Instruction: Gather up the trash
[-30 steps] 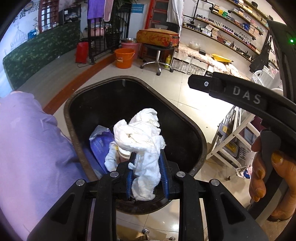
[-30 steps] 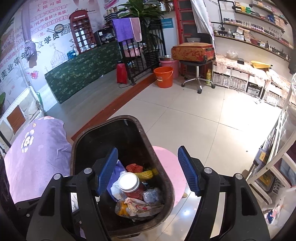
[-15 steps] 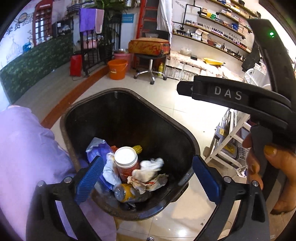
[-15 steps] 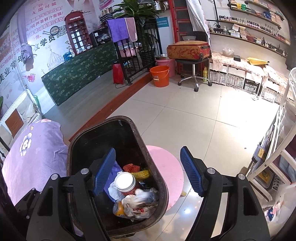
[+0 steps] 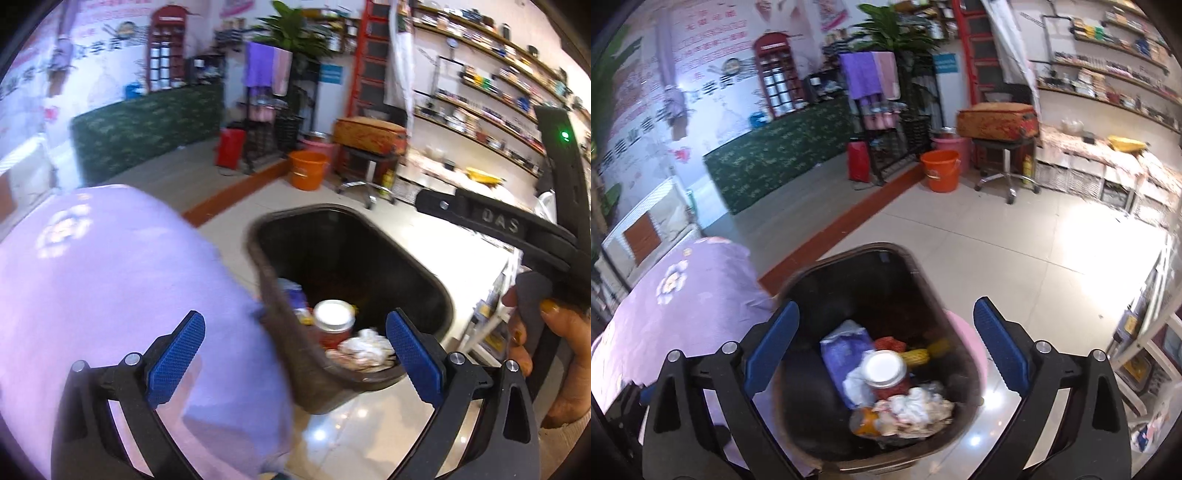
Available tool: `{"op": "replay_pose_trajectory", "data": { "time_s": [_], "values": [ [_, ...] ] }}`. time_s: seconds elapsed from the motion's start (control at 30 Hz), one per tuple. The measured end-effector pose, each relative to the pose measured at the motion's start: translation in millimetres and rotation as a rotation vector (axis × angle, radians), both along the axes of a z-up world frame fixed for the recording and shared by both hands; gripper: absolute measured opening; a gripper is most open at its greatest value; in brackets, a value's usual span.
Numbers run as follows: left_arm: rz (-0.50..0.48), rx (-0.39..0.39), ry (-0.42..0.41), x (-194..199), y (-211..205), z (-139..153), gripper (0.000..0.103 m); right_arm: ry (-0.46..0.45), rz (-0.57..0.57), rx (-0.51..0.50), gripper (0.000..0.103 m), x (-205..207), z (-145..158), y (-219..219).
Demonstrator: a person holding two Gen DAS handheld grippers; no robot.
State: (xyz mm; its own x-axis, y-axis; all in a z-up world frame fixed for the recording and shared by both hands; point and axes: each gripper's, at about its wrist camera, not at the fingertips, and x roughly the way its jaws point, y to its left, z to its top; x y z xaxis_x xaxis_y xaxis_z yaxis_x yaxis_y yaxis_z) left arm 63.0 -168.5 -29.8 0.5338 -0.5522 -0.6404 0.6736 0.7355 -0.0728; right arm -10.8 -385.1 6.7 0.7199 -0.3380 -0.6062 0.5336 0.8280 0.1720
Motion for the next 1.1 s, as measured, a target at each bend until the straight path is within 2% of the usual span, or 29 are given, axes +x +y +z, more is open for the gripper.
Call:
{"op": "replay_pose_trajectory", "data": {
  "time_s": [0.2, 0.33, 0.47, 0.63, 0.83, 0.9, 1.0, 1.1],
  "values": [
    [0.165, 0.013, -0.072, -1, 53, 14, 0.097, -0.056, 0.088, -0.134, 0.097, 11, 14, 65],
    [0.297, 0.012, -0.129, -8, 89, 27, 0.097, -0.084, 0.127, -0.118, 0.097, 15, 17, 94],
    [0.387, -0.009, -0.171, -17, 114, 38, 0.097, -0.127, 0.151, -0.135, 0.097, 8, 20, 122],
    [0.455, -0.053, -0.172, -25, 138, 44, 0.097, -0.168, 0.212, -0.212, 0.097, -7, 22, 165],
    [0.536, -0.063, -0.259, -50, 154, 49, 0.097, -0.239, 0.208, -0.359, 0.097, -42, 26, 203],
    [0.547, -0.062, -0.264, -56, 158, 46, 0.097, -0.256, 0.211, -0.395, 0.097, -52, 26, 209],
    [0.561, -0.073, -0.255, -60, 166, 42, 0.097, -0.231, 0.257, -0.42, 0.097, -60, 24, 221],
    [0.571, -0.088, -0.274, -67, 174, 44, 0.097, -0.236, 0.263, -0.393, 0.097, -67, 25, 221]
  ]
}}
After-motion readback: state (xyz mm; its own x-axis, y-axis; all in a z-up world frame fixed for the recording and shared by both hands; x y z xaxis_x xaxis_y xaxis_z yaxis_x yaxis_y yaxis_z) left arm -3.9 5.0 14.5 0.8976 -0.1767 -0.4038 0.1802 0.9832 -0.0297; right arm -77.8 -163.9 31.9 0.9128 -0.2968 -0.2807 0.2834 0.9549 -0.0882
